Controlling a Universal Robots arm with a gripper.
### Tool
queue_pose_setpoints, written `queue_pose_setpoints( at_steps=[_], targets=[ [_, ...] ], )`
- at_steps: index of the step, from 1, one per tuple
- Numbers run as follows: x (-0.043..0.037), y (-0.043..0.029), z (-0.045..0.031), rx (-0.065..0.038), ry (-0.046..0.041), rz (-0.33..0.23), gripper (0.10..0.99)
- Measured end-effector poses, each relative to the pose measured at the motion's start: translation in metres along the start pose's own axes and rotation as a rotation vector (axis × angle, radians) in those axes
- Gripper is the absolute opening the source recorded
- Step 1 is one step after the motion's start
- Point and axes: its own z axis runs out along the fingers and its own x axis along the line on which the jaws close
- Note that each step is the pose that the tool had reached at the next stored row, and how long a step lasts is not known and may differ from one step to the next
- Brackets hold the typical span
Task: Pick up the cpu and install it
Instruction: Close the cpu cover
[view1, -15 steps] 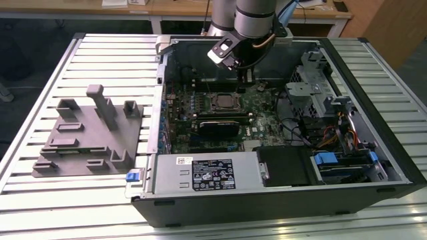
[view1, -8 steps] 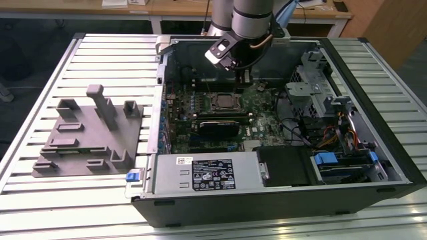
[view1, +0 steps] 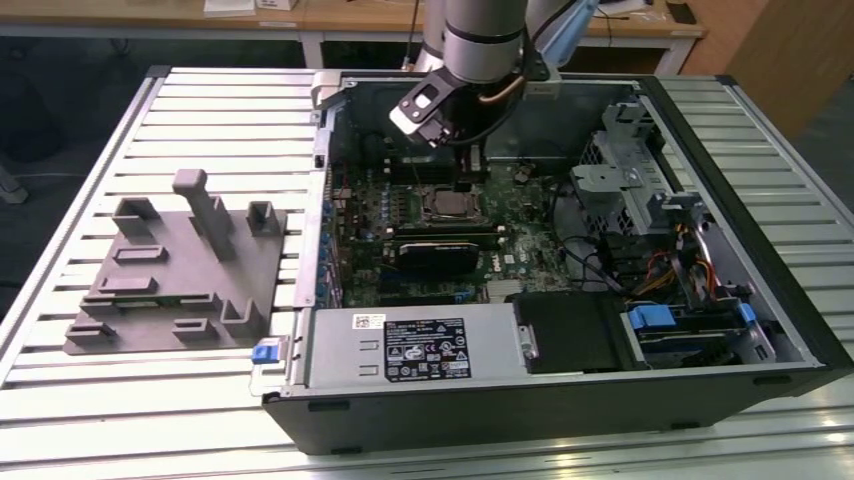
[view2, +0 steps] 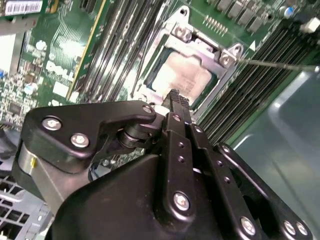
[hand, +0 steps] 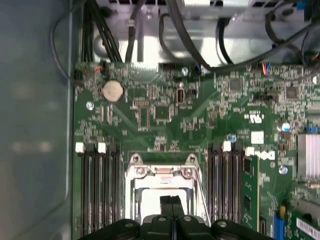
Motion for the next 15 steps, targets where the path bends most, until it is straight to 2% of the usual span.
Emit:
queue_pose_setpoints(
  at_steps=[8, 13, 15],
  targets=[
    [-0.0009, -0.0092, 0.0059, 0.000, -0.0001, 0.000, 0.106],
    [-0.0009, -0.0097, 0.0060, 0.000, 0.0000, -0.002, 0.106],
    [-0.0008, -0.0097, 0.0061, 0.000, 0.0005, -0.028, 0.106]
  ],
)
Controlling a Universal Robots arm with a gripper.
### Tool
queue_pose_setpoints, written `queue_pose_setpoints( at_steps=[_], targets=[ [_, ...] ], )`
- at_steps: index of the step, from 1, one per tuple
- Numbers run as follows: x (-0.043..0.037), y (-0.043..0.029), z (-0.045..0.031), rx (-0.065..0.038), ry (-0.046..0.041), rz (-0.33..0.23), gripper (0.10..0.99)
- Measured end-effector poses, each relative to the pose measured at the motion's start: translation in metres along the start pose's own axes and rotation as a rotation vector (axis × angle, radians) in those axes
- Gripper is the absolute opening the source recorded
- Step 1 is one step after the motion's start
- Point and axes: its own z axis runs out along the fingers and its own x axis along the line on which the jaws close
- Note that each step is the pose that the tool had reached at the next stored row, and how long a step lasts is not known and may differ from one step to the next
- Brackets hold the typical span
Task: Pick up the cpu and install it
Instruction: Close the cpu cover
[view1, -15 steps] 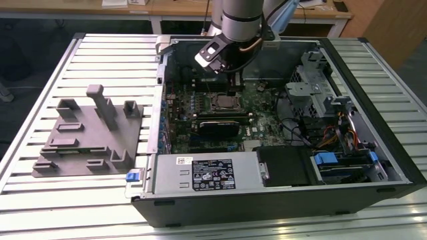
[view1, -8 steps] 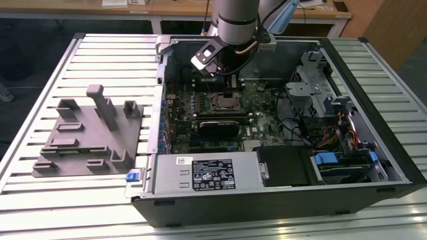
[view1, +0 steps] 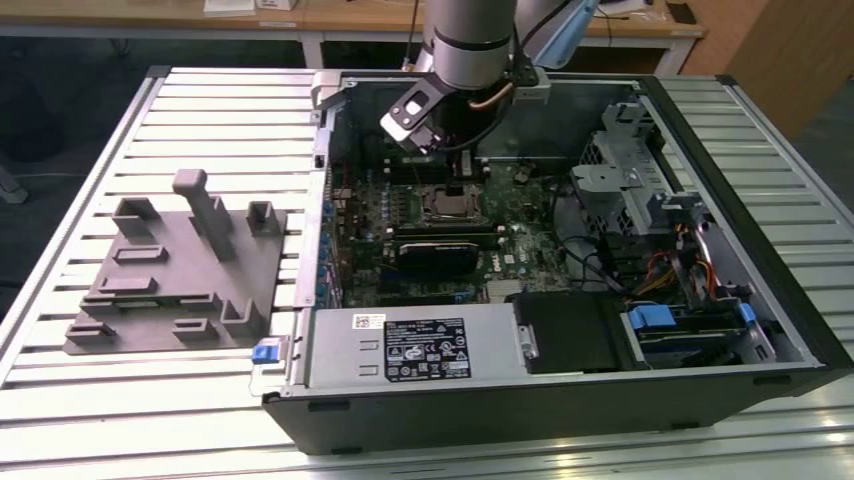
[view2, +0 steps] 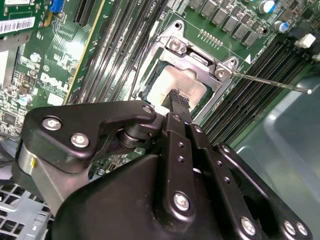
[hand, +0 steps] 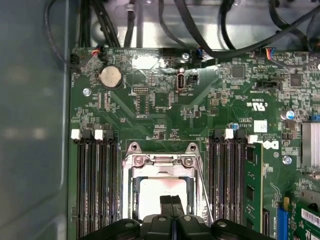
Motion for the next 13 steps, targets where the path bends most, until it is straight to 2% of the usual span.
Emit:
queue_pose_setpoints(
  at_steps=[13],
  targets=[
    [0.0000, 0.0000, 0.0010, -0.001, 0.0044, -0.236, 0.106]
  ],
)
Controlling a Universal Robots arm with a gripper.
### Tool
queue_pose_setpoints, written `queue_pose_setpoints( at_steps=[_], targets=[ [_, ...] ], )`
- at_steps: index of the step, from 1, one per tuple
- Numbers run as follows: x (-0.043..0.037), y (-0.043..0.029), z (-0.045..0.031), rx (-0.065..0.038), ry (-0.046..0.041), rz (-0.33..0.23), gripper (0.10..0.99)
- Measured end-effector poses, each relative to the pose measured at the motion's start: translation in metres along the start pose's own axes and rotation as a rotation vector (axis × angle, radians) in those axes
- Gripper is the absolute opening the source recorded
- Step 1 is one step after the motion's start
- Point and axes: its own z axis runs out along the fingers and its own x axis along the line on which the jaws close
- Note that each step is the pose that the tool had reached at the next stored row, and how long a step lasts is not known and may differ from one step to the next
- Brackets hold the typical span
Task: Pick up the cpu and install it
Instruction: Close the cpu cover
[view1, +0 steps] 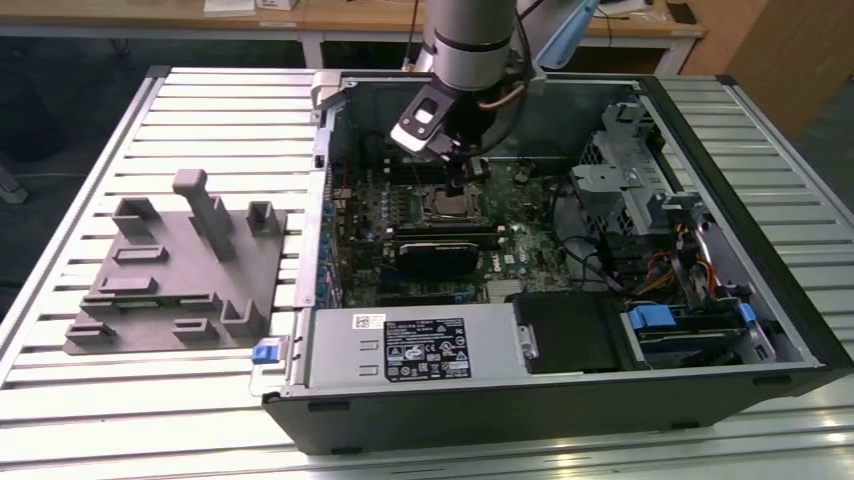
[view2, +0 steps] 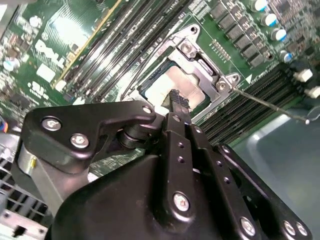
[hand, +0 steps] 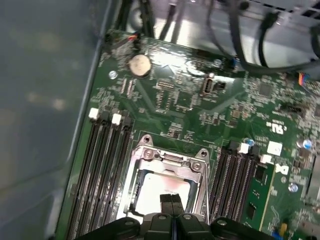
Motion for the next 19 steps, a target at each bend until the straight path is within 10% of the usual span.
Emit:
queue_pose_setpoints(
  at_steps=[19],
  targets=[
    [0.0000, 0.0000, 0.0013, -0.002, 0.0066, -0.346, 0.106]
  ],
)
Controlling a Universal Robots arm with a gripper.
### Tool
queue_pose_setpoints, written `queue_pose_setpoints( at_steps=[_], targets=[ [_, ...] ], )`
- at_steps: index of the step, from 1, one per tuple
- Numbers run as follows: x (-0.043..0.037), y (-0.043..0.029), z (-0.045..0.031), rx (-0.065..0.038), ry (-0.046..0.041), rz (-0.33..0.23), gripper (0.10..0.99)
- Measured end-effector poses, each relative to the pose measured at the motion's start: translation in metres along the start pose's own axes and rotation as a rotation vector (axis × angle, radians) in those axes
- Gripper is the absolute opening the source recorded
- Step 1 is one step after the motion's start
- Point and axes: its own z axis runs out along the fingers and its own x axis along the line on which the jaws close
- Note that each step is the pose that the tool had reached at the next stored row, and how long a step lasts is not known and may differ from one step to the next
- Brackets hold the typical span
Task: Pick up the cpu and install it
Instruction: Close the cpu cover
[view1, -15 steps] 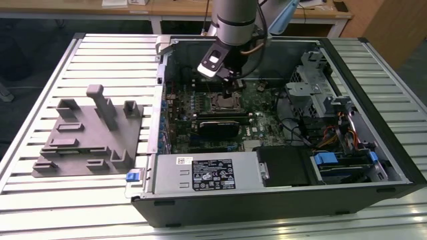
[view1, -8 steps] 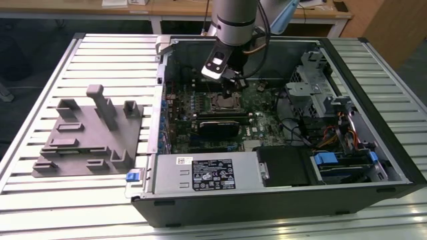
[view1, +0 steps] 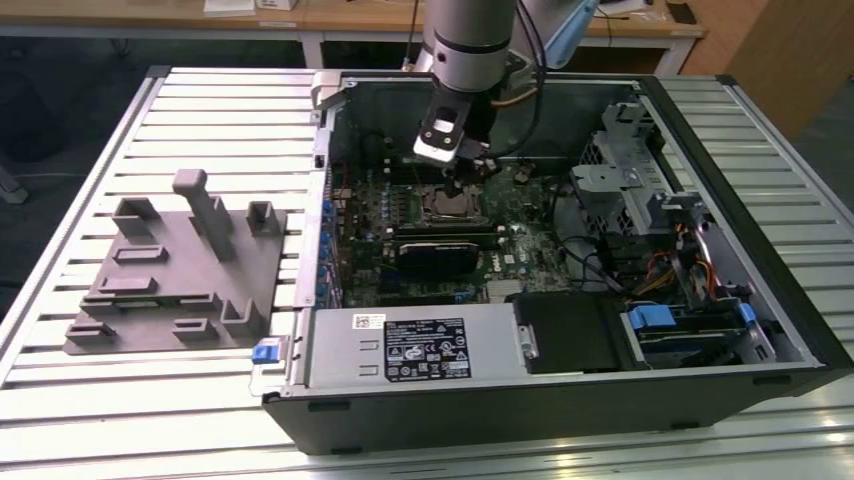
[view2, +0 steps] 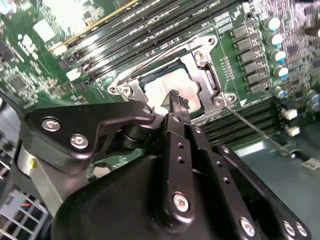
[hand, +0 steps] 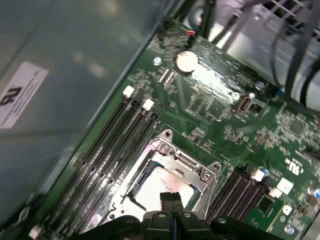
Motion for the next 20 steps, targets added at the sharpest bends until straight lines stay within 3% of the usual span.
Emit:
queue_pose_setpoints(
  at_steps=[20],
  targets=[
    [0.0000, 0.0000, 0.0016, -0.002, 0.0069, -0.363, 0.106]
  ],
)
